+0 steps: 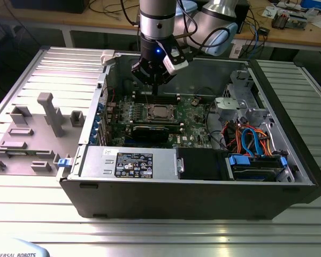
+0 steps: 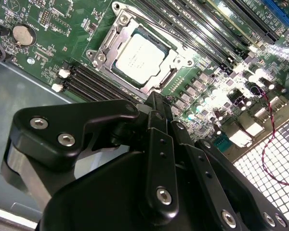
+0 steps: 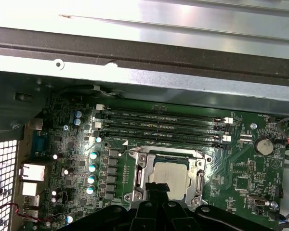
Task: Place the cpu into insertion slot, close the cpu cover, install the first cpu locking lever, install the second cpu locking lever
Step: 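Install the first cpu locking lever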
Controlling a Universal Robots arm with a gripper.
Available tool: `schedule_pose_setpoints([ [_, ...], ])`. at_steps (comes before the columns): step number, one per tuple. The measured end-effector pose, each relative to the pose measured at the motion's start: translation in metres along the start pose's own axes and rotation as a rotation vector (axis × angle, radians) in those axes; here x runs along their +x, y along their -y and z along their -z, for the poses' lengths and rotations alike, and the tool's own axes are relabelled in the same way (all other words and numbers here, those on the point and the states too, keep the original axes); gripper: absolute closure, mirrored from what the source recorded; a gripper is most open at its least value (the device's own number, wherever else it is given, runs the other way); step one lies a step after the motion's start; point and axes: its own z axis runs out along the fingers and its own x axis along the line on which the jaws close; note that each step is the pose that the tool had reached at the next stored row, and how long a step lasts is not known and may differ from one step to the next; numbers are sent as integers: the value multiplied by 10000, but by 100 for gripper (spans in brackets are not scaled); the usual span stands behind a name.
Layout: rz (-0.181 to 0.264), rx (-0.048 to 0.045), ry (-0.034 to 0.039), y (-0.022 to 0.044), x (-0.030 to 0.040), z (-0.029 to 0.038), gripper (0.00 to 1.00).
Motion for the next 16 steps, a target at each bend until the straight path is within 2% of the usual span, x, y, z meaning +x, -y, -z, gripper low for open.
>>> schedule_pose_setpoints([
  [16,-1,0,0,-8,77,1,89],
])
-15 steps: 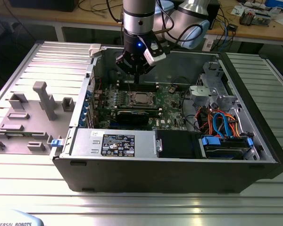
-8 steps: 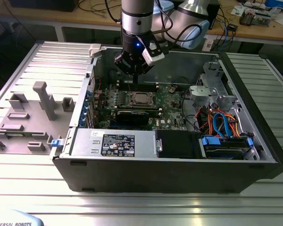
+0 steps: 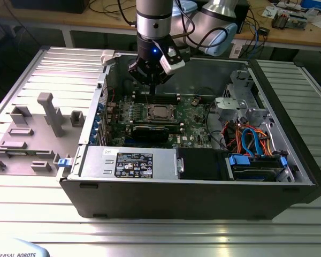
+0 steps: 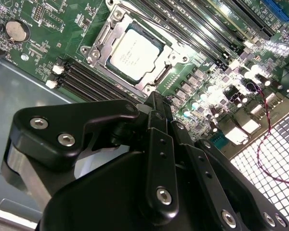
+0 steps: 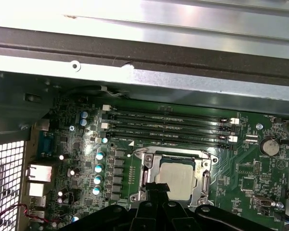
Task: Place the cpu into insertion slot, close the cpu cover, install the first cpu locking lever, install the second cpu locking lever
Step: 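Install the first cpu locking lever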
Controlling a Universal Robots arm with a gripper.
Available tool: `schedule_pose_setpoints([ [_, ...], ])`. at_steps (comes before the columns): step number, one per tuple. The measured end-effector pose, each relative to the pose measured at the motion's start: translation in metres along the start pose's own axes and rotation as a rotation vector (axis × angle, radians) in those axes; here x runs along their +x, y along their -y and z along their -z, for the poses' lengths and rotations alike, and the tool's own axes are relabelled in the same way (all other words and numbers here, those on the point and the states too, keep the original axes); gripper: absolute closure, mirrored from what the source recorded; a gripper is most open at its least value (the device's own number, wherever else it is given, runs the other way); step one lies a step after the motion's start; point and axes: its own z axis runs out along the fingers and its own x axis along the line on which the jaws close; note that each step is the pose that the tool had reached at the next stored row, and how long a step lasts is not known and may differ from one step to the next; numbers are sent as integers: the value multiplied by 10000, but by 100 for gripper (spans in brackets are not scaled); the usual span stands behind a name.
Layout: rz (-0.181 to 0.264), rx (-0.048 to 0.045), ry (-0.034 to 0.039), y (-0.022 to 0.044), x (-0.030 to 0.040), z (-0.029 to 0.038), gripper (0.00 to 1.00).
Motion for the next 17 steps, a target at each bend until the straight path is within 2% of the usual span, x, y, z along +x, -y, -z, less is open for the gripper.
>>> schedule_pose_setpoints([
  [10,-3,1,0,-3,29,1,89],
  [17,-12,0,1,-21,199,3,89],
])
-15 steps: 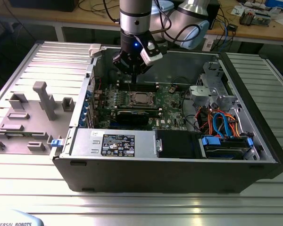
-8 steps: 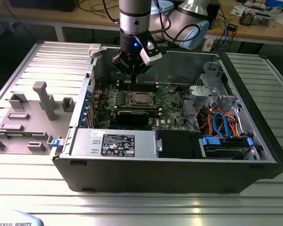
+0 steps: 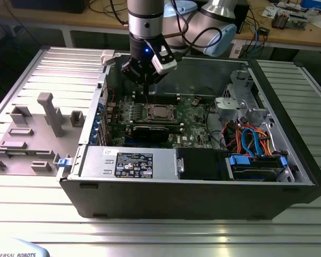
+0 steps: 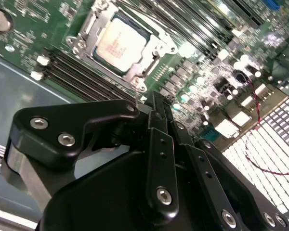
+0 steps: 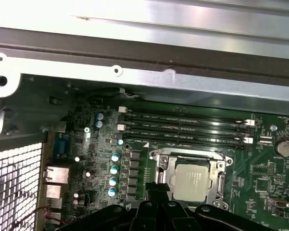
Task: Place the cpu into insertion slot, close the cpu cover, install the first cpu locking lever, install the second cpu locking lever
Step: 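Install the first cpu locking lever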
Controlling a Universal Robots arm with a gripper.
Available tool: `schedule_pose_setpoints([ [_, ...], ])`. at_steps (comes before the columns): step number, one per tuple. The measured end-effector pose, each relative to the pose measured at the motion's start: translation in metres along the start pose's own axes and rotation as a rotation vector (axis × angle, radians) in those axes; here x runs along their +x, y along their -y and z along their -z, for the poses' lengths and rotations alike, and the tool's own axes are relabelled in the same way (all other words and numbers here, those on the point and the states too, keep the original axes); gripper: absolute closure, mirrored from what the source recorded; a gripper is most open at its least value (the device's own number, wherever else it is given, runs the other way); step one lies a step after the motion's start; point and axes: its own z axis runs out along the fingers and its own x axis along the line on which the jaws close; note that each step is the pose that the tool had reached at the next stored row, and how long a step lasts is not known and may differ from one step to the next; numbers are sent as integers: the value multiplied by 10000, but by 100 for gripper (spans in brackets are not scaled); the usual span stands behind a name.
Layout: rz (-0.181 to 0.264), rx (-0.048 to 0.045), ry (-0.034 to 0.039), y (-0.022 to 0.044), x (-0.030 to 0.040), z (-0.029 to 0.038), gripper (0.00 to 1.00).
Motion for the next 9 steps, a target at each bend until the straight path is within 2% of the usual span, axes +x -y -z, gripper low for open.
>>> schedule_pose_setpoints([
  [2,-1,-1,0,-4,44,-1,89],
  [9,0,0,-1,-5,51,0,89],
])
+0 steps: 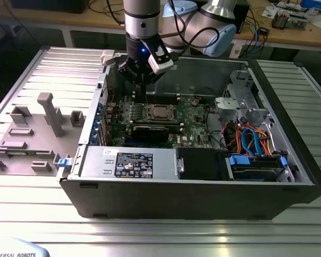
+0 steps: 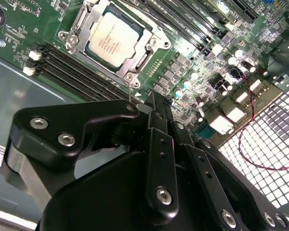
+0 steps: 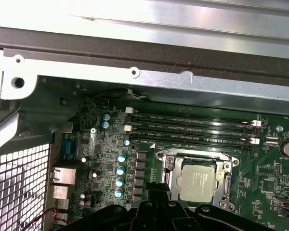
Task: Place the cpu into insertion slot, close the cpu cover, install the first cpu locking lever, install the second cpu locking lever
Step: 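Install the first cpu locking lever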
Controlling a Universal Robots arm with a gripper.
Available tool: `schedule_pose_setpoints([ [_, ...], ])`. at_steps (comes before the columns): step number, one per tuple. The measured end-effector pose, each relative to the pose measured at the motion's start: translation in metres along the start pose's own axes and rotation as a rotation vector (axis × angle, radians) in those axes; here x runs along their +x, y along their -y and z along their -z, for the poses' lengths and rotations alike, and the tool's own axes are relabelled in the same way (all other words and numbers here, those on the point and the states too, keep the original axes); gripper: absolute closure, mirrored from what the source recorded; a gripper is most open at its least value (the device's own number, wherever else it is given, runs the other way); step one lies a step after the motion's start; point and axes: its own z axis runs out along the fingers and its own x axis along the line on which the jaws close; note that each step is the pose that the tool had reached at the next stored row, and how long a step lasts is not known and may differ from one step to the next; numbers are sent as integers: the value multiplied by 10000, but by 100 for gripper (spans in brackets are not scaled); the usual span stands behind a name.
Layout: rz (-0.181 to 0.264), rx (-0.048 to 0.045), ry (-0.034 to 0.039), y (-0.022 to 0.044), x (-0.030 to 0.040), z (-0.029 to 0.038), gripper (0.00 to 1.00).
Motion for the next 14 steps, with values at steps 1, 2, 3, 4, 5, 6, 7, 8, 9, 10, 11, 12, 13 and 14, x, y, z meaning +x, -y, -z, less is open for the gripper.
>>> schedule_pose_setpoints([
  [1,-4,0,1,-1,5,0,89],
  [2,0,0,0,-1,6,0,89],
  [3,1,0,0,-1,6,0,89],
  [4,1,0,0,-1,7,0,89],
  [5,-2,0,0,-1,13,0,89],
  [6,-2,0,1,-2,17,0,89],
  [7,0,0,0,-2,18,0,89],
  [8,2,0,0,-2,18,1,89],
  [9,1,0,0,-2,20,0,89],
  [10,-2,0,0,-3,25,1,89],
  [11,-1,0,1,-3,27,0,89],
  [12,0,-1,1,-3,29,0,89],
  [13,1,0,1,-3,31,0,89],
  [14,-1,0,0,-3,34,0,89],
])
